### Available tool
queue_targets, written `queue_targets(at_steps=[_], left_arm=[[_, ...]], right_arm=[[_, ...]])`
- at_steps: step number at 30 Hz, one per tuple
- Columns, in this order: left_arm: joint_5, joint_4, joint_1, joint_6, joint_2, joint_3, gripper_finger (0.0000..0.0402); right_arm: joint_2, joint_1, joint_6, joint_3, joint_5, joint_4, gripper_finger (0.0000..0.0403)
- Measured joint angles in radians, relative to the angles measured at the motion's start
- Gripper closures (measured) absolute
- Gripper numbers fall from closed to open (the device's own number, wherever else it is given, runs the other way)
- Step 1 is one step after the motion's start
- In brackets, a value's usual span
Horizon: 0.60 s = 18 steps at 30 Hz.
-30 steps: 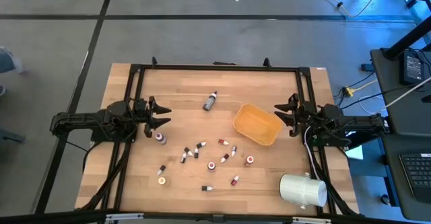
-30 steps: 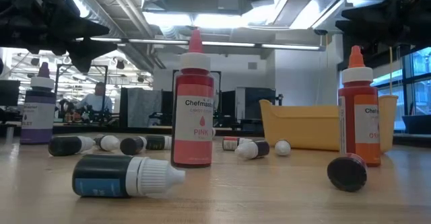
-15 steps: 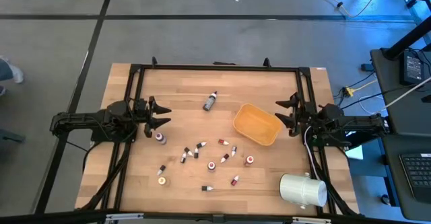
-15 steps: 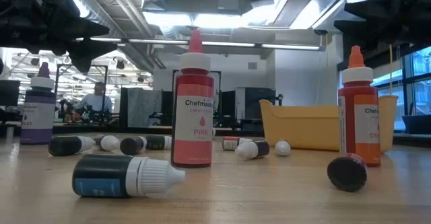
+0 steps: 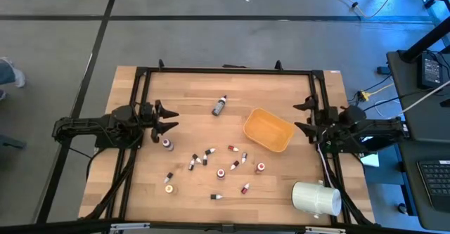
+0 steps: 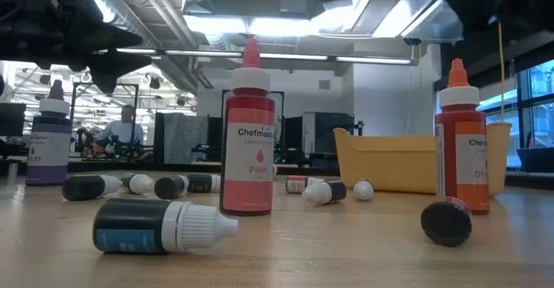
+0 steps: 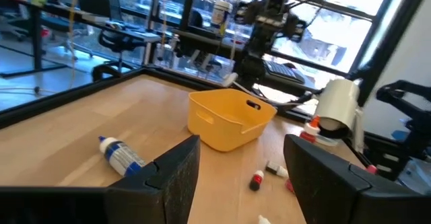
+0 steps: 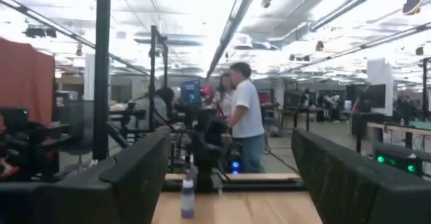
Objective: Pick & Place food coloring
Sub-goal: Put the large orange food coloring bottle in the yellow bin
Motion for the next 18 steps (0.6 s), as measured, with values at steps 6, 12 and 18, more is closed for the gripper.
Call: queue_targets(at_steps=[6,12,18], left_arm=[[-0.026,0.004,0.000,0.000,0.000,0.000,0.0190],[-0.027,0.004,0.000,0.000,0.000,0.000,0.0190],[-0.027,0.004,0.000,0.010,0.000,0.000,0.0190]], right_arm=[[0.270,0.000,-0.075,0.237,-0.059,-0.151,0.0109],[0.607,0.049,-0.096,0.503,-0.180,-0.344,0.0120],[0.909,0.180,-0.084,0.666,-0.180,-0.507,0.0124]])
